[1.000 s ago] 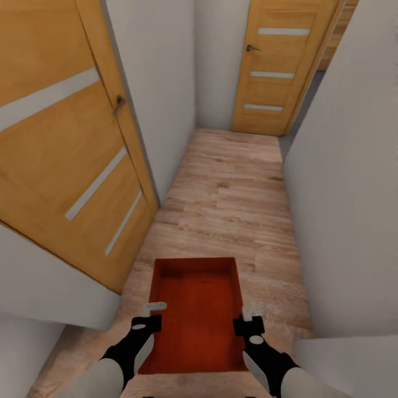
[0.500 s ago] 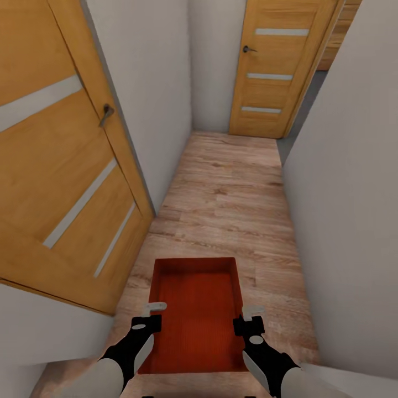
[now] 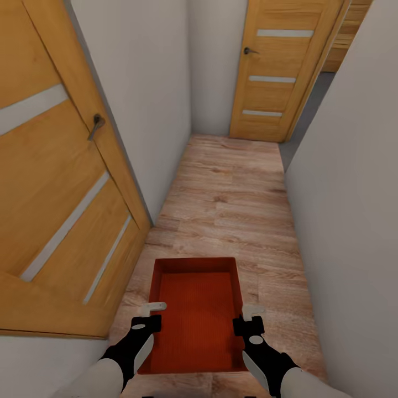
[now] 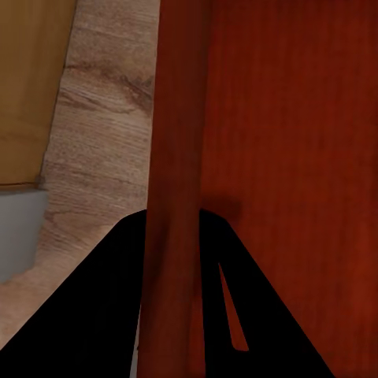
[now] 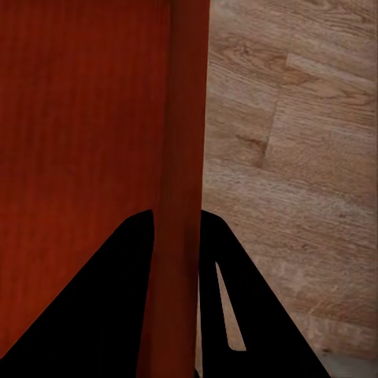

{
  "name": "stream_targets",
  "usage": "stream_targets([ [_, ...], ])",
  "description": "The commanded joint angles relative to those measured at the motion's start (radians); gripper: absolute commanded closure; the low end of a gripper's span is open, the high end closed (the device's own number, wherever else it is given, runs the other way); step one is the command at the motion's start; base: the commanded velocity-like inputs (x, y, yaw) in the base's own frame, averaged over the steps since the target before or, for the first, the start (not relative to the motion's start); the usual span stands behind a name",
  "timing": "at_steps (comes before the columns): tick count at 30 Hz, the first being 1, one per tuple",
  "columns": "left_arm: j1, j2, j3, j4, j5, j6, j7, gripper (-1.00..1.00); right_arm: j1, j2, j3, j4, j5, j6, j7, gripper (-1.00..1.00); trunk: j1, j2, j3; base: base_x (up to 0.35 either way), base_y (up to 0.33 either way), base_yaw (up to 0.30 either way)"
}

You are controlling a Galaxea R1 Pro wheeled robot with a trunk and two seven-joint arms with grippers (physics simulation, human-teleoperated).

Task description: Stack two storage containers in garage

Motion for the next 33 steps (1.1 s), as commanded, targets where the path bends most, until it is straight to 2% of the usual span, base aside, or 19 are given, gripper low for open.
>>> stream_targets([
  [1,0.001,0.002,0.000,-0.003,-0.011,0.008,0.009,1.00,-0.002,-0.004,-0.030,0.001,-0.009,-0.008,-0.011,1.00,0.001,-0.001,-0.001,0.326,0.000,-0.117],
  [13,0.001,0.001,-0.001,-0.002,-0.011,0.008,0.006,1.00,-0.002,-0.003,-0.030,0.001,-0.009,-0.008,-0.011,1.00,0.001,-0.001,-0.001,0.326,0.000,-0.199],
  [33,0.001,0.001,-0.001,-0.002,-0.011,0.008,0.006,1.00,-0.002,-0.003,-0.030,0.001,-0.009,-0.008,-0.011,1.00,0.001,-0.001,-0.001,0.326,0.000,-0.008],
])
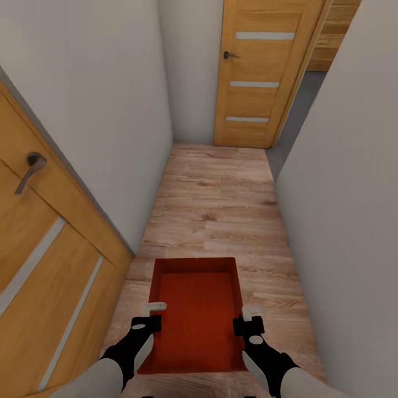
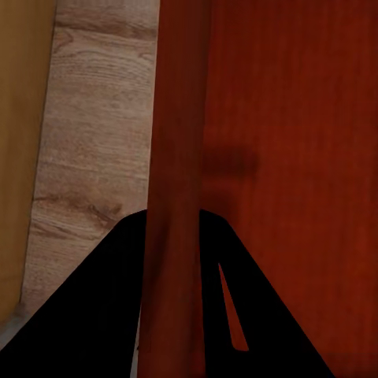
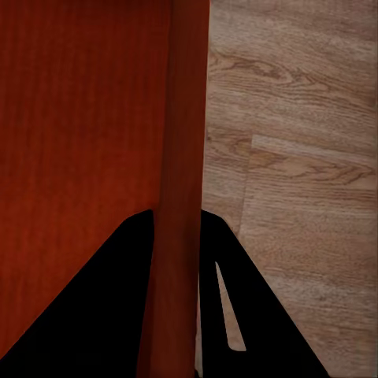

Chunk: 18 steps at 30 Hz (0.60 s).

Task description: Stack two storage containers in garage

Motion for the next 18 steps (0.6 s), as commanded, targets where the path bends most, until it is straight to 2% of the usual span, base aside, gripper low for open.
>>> stream_targets([
  [1,0.001,0.001,-0.004,-0.002,-0.006,0.007,0.009,1.00,-0.002,-0.003,-0.031,0.001,-0.007,-0.008,-0.011,1.00,0.001,-0.001,-0.001,0.326,0.000,0.000],
  [14,0.001,0.001,-0.004,-0.002,-0.006,0.007,0.009,1.00,-0.002,-0.003,-0.031,0.001,-0.007,-0.008,-0.011,1.00,0.001,-0.001,-0.001,0.326,0.000,0.000],
  [18,0.001,0.001,-0.004,-0.002,-0.006,0.007,0.009,1.00,-0.002,-0.003,-0.031,0.001,-0.007,-0.008,-0.011,1.00,0.001,-0.001,-0.001,0.326,0.000,-0.094],
])
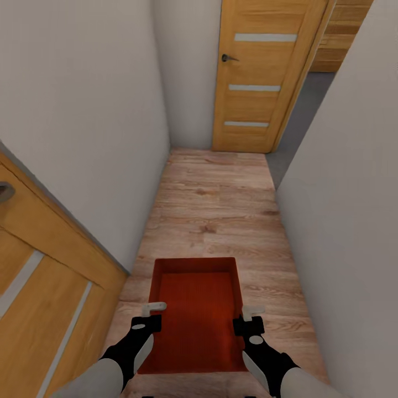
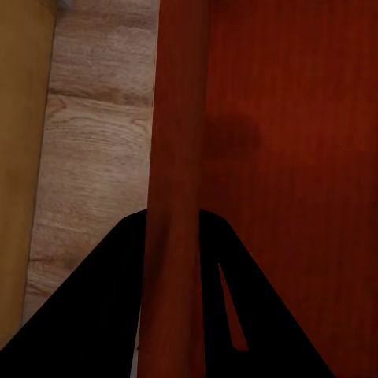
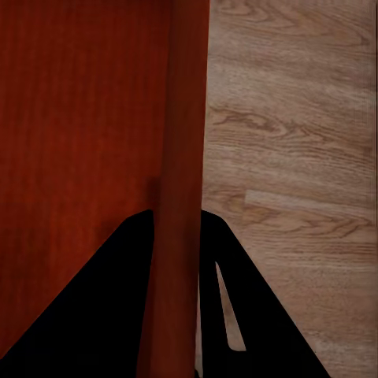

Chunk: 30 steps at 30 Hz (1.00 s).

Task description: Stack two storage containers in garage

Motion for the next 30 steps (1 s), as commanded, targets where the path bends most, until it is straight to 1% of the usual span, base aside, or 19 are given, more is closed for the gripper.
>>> stream_targets([
  [1,0.001,0.001,-0.005,-0.002,-0.005,0.008,0.009,1.00,-0.002,-0.003,-0.031,0.001,-0.007,-0.008,-0.011,1.00,0.001,-0.001,-0.001,0.326,0.000,-0.154],
  [9,0.001,0.001,-0.006,-0.002,-0.005,0.008,0.009,1.00,-0.002,-0.003,-0.031,0.001,-0.007,-0.008,-0.011,1.00,0.001,-0.001,-0.001,0.326,0.000,-0.130],
  [30,0.001,0.001,-0.008,-0.002,-0.005,0.008,0.009,1.00,-0.002,-0.004,-0.031,0.001,-0.007,-0.008,-0.011,1.00,0.001,-0.001,-0.001,0.326,0.000,-0.004],
])
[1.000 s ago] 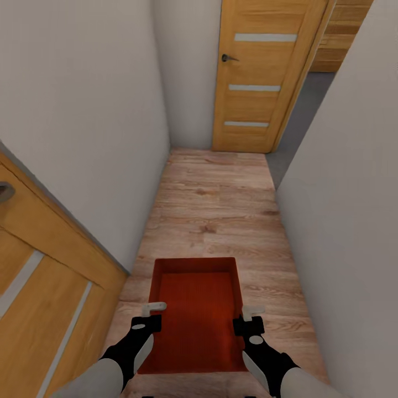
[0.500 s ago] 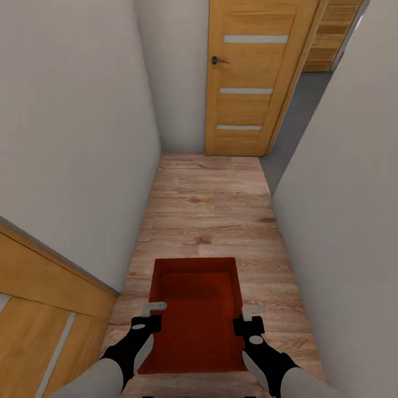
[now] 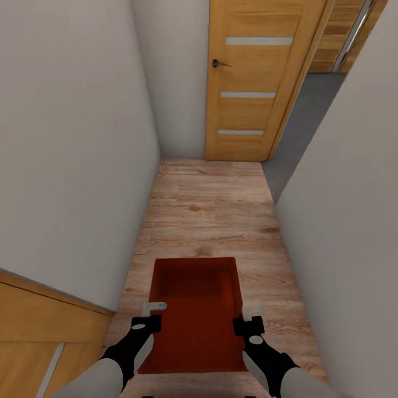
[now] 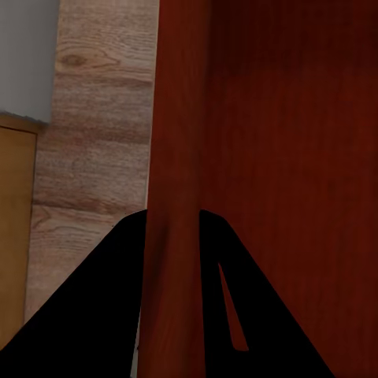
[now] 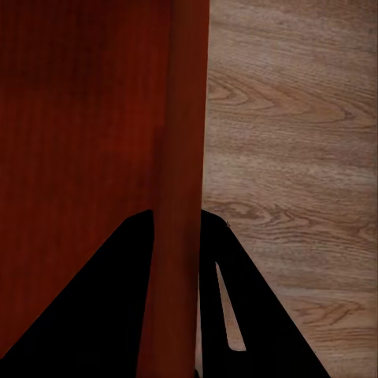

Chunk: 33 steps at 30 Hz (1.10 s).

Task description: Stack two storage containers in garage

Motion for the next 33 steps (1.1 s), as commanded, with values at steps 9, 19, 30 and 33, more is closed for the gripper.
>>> stream_targets([
  [9,0.001,0.001,-0.006,-0.002,-0.005,0.007,0.009,1.00,-0.002,-0.004,-0.030,0.001,-0.008,-0.008,-0.011,1.00,0.001,-0.001,-0.001,0.326,0.000,0.000],
  [19,0.001,0.001,-0.007,-0.002,-0.005,0.008,0.009,1.00,-0.002,-0.005,-0.030,0.001,-0.008,-0.008,-0.011,1.00,0.001,-0.001,-0.001,0.326,0.000,0.000],
  [30,0.001,0.001,-0.007,-0.002,-0.005,0.007,0.009,1.00,-0.002,-0.005,-0.030,0.001,-0.008,-0.008,-0.011,1.00,0.001,-0.001,-0.003,0.326,0.000,-0.012],
  [33,0.001,0.001,-0.007,-0.002,-0.005,0.007,0.009,1.00,-0.002,-0.004,-0.030,0.001,-0.008,-0.008,-0.011,1.00,0.001,-0.001,-0.006,0.326,0.000,-0.074],
])
